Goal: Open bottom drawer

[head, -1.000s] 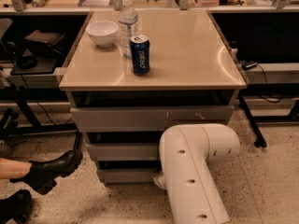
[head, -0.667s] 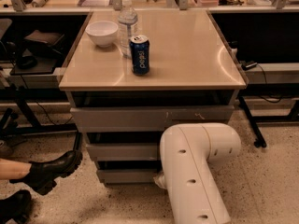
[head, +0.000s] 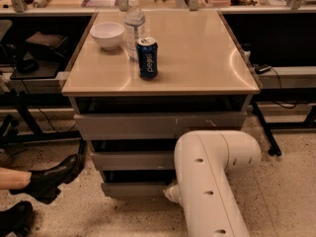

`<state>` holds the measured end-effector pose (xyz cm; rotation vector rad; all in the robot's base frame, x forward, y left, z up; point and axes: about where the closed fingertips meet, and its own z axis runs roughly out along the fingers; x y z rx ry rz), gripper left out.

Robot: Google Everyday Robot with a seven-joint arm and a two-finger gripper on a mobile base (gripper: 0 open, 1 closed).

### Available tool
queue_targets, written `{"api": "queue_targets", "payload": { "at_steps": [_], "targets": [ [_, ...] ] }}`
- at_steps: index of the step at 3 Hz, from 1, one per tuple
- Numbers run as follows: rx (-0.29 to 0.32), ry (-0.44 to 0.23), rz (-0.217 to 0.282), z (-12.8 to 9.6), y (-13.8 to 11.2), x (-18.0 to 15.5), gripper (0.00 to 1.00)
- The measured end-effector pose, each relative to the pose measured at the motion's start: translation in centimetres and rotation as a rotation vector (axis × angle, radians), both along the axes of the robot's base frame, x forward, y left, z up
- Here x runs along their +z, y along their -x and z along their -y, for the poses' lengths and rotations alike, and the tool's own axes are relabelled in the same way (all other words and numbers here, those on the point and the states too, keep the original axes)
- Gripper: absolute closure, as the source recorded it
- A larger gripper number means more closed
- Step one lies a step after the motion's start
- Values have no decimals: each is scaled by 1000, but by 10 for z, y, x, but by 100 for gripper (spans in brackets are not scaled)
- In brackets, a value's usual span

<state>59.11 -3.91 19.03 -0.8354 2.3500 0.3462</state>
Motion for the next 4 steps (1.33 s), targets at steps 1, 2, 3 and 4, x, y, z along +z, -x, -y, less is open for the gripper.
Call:
{"api": "queue_targets", "payload": {
  "at_steps": [1,2,3,4],
  "targets": [
    [0,0,0,0,0,1,100],
    [9,-12,-1,3,12,-2,100],
    [-6,-21,-16,5,24,4,100],
    [-7,-25,-15,6,26,4,100]
  ]
}}
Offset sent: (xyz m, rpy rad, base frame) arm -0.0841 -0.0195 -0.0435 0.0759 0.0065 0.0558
